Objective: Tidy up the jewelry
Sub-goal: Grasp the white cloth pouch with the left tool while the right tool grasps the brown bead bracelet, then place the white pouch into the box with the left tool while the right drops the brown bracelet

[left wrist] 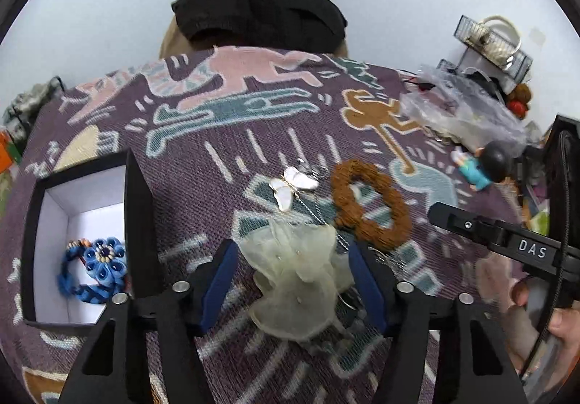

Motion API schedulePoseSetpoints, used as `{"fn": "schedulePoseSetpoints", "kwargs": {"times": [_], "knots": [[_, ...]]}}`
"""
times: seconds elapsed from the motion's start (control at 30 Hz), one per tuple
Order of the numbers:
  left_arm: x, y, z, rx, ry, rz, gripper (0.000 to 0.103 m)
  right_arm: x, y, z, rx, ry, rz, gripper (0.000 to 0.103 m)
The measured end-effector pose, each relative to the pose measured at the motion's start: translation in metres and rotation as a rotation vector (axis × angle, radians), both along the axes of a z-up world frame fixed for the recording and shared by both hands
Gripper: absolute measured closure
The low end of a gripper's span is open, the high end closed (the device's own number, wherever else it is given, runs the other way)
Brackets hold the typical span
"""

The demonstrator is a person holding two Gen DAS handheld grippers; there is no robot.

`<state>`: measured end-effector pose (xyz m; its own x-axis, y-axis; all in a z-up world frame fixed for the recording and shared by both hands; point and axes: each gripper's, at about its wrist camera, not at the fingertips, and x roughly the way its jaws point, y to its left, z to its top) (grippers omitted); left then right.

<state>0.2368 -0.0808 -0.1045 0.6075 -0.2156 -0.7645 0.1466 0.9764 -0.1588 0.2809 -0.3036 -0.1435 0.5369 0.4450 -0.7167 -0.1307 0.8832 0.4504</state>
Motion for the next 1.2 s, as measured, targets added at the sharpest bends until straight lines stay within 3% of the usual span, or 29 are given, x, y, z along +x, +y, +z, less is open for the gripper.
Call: {"fn": "schedulePoseSetpoints", "kwargs": {"times": [0.23,0.37,0.4,0.47,0.57,0.87,1.2], "knots": [[0.015,-0.006,-0.014,-0.032,0.057,0.01,0.055,0.021,0.021,-0.003,-0.077,0.01,0.002,0.048],[0.019,-0.006,-0.025,-0.032,0.093,0.015,0.094,0.029,0.032,-0.008,-0.122,0.024,0.01,0.048],[0.018,-0.005,-0.026,-0.036,0.091,0.017,0.097,0.031,0.034,-0.011,-0.138,0.03,0.009,0.05],[0.015,-0.005,-0.024,-0.033,0.073,0.015,0.1,0.031,0.037,-0.011,-0.174,0.014,0.005,0.054],[0.011,-0.004,-0.015,-0.023,0.048,0.007,0.101,0.031,0.04,-0.011,-0.204,0.009,0.01,0.083],[-0.007,0.011,0.044,-0.026,-0.075,0.006,0.102,0.019,0.038,0.0,-0.147,-0.028,0.031,0.082],[-0.023,0.053,0.077,-0.045,-0.153,0.06,0.102,-0.004,0.041,0.048,-0.058,-0.135,0.058,0.083]]}}
